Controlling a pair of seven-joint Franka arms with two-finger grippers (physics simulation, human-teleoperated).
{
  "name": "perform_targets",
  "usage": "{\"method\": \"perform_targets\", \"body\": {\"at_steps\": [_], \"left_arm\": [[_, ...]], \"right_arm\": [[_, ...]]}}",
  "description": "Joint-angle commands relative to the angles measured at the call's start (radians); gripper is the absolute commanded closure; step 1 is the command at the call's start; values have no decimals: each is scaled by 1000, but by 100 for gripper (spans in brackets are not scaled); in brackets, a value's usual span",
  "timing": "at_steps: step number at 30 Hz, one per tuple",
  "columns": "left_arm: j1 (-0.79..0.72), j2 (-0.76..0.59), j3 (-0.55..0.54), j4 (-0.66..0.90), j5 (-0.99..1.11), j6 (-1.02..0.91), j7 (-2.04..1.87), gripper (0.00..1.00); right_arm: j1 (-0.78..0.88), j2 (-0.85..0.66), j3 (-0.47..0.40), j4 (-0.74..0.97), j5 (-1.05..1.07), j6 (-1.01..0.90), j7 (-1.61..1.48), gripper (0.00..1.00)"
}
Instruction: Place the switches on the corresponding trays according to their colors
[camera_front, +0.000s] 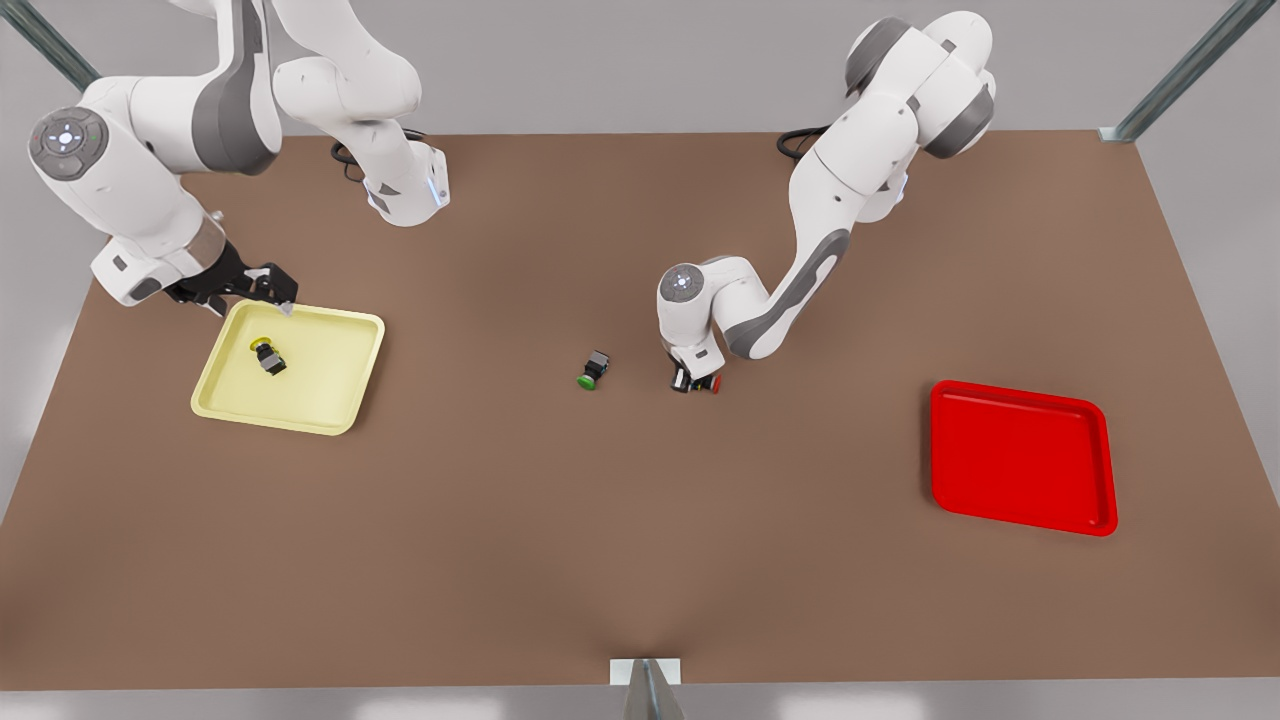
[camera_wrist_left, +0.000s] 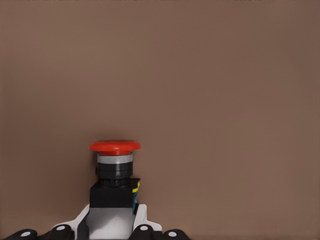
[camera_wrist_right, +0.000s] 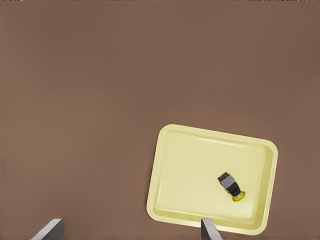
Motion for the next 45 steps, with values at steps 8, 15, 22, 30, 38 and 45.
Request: {"method": "perform_targets", "body": {"at_steps": [8,15,22,30,38,45], "left_arm": [[18,-80,22,-38,0,-14,70,47],[129,-350,239,-212,-331,-26,788,47],[170,-383,425,-291,-368,-12,1122,47],[334,-403,555,-293,-396,-4,1635,46],[406,-353,557,-227,-394,13,1736,0],[406,-439,264,431,-517,-843,2380,0]], "right_arm": [[2,1,0,2,0,1,0,0],[2,1,0,0,0,3,0,0],[2,1,0,2,2,1,0,0],[2,1,0,-1,2,6,2,0],[3,-2,0,-3,2,1,2,0],[3,-12,0,6,2,-2,2,0]]}}
